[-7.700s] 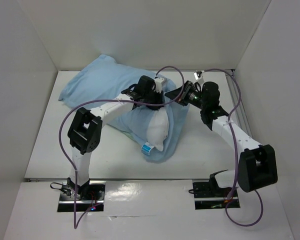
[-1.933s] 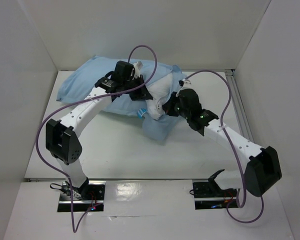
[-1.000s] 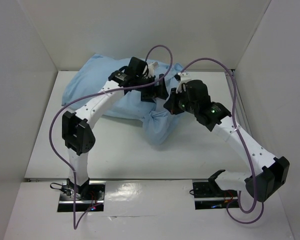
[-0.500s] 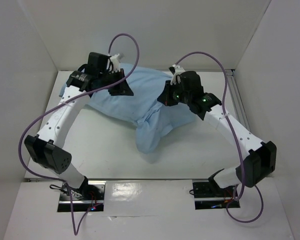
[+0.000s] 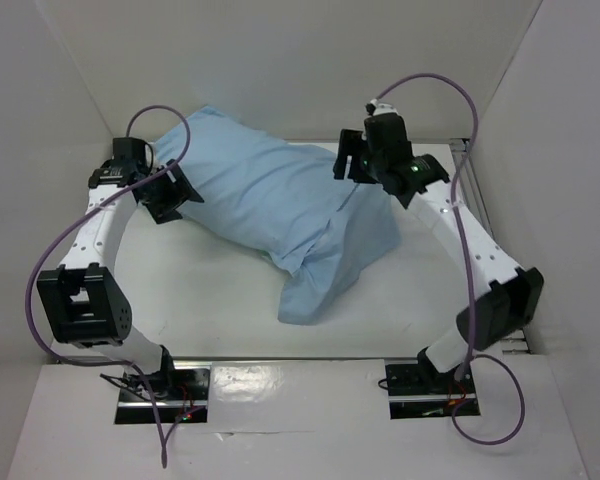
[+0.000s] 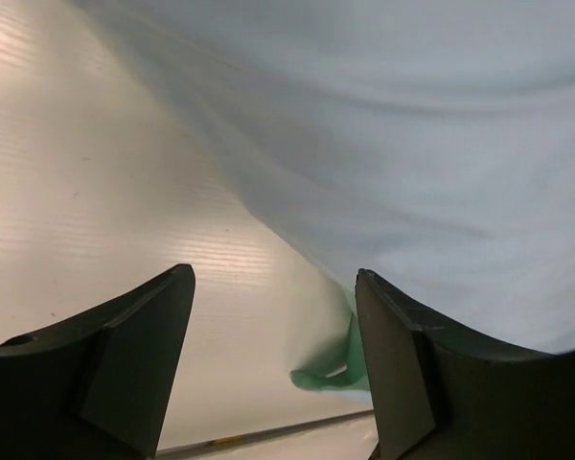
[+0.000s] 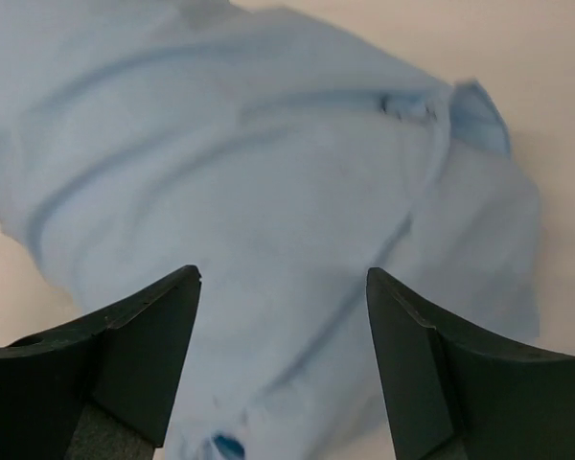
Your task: Put the pillow into the pillowcase
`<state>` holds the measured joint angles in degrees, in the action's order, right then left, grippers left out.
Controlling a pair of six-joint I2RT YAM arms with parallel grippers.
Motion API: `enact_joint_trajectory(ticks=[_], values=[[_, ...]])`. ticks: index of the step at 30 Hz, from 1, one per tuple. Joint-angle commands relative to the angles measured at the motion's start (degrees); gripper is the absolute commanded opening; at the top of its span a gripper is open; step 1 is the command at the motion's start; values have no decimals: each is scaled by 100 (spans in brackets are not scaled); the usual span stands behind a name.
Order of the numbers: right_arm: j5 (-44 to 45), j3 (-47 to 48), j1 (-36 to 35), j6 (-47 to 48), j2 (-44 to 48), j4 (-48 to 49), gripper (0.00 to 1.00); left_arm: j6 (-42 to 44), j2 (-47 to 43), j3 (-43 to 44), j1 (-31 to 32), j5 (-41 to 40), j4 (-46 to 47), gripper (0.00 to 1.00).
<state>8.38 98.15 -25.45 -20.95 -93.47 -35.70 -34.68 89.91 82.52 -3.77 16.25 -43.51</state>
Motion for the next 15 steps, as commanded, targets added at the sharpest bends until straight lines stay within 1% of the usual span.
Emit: enact_joint_trajectory(ticks=[1,2,3,4,5,7,8,9,10,11,12,13,14,15], values=[[113,-873,-48,37,1373,-200,77,-425,-438,-235,-351,-173,343,82],[-341,-1024,-48,108,1445,-287,78,-504,-526,-323,-422,-262,404,82],[-450,-1113,-187,109,1446,-427,80,-566,-579,-429,-492,-324,457,82],[-451,-1183,-345,170,1446,-568,83,-619,-632,-560,-563,-324,527,83],[-451,-1375,-816,170,1359,-796,89,-724,-632,-744,-694,-464,580,83],[153,-1552,-1381,57,1270,-938,90,-725,-755,-895,-818,-561,580,84],[451,-1640,-1949,-205,1218,-991,92,-803,-755,-1035,-888,-631,580,85],[1080,-1772,-2190,-330,1217,-1122,92,-856,-816,-1115,-1054,-632,580,85],[1495,-1834,-2436,-540,1217,-1280,93,-857,-878,-1176,-1160,-632,580,85],[1856,-1904,-2830,-1159,1217,-1455,93,-918,-879,-1290,-1274,-632,580,85],[2112,-2096,-2973,-1435,1330,-1683,93,-1005,-939,-1352,-1467,-632,580,85],[2298,-2237,-3105,-1647,1418,-1686,93,-1006,-940,-1414,-1547,-632,693,85],[2299,-2387,-3245,-1823,1506,-1590,93,-1076,-1001,-1466,-1609,-580,694,85],[2047,-2675,-3516,-1929,1577,-1241,93,-1076,-1002,-1467,-1661,-492,764,85]])
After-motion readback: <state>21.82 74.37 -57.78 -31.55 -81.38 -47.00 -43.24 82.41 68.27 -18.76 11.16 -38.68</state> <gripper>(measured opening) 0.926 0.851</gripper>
